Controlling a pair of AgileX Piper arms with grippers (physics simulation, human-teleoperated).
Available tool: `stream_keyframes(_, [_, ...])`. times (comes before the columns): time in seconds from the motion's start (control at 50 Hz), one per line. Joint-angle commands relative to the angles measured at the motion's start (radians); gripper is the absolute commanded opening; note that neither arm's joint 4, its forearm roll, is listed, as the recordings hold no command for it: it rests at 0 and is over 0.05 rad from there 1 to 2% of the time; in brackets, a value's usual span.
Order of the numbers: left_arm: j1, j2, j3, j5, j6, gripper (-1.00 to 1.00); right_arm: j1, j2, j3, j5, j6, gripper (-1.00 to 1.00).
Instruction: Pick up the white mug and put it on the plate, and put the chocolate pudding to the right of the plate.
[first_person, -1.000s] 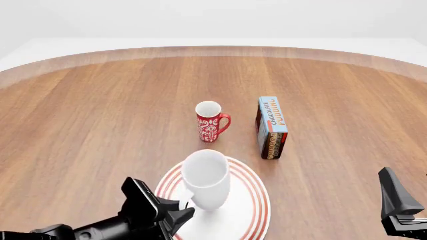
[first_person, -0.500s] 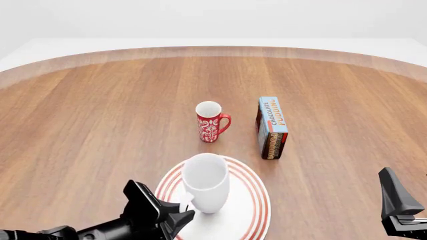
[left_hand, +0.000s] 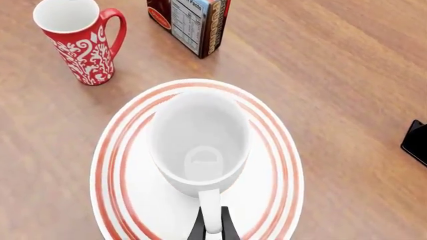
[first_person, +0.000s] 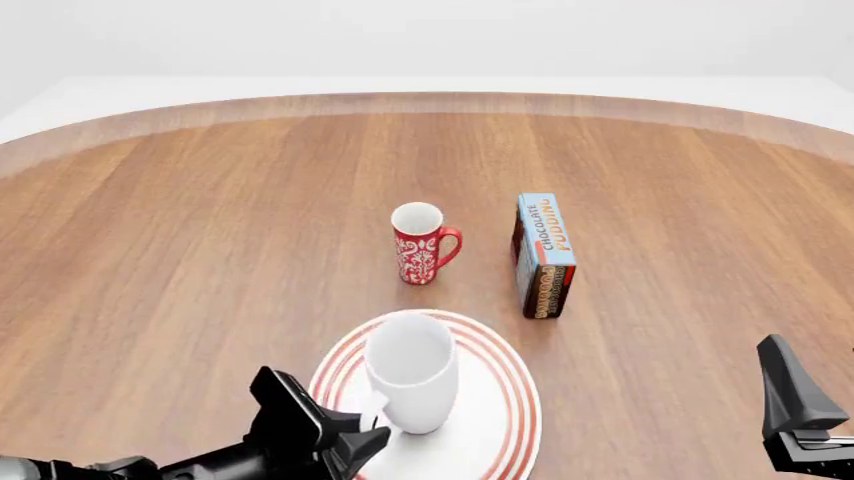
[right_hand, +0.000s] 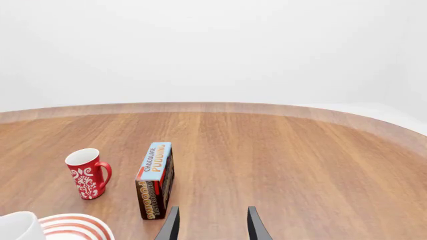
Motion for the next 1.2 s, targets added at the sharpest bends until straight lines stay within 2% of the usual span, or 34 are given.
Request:
stream_keyframes(0.02, [-0.003,0.023,0.005,-0.025,-0.006,-1.00,0.000,0.000,0.000,0.000,0.000,1.00])
stream_keyframes(0.34, [-0.009,0.060,0.011,-0.055,-0.026,-1.00,0.000,0.000,0.000,0.000,0.000,1.00])
stream_keyframes(0.36, [-0.009,0.061,0.011,-0.056,-0.026,1.00,0.000,0.000,0.000,0.000,0.000,1.00])
stream_keyframes(0.72, [-0.010,0.075,0.013,-0.064,-0.033,1.00,0.000,0.000,0.000,0.000,0.000,1.00])
stream_keyframes(0.94, [-0.012,-0.050,-0.013,0.065,-0.004,1.00,0.000,0.000,0.000,0.000,0.000,1.00])
stream_keyframes(1.2, [-0.012,-0.142,-0.033,0.148,0.025,1.00,0.000,0.000,0.000,0.000,0.000,1.00])
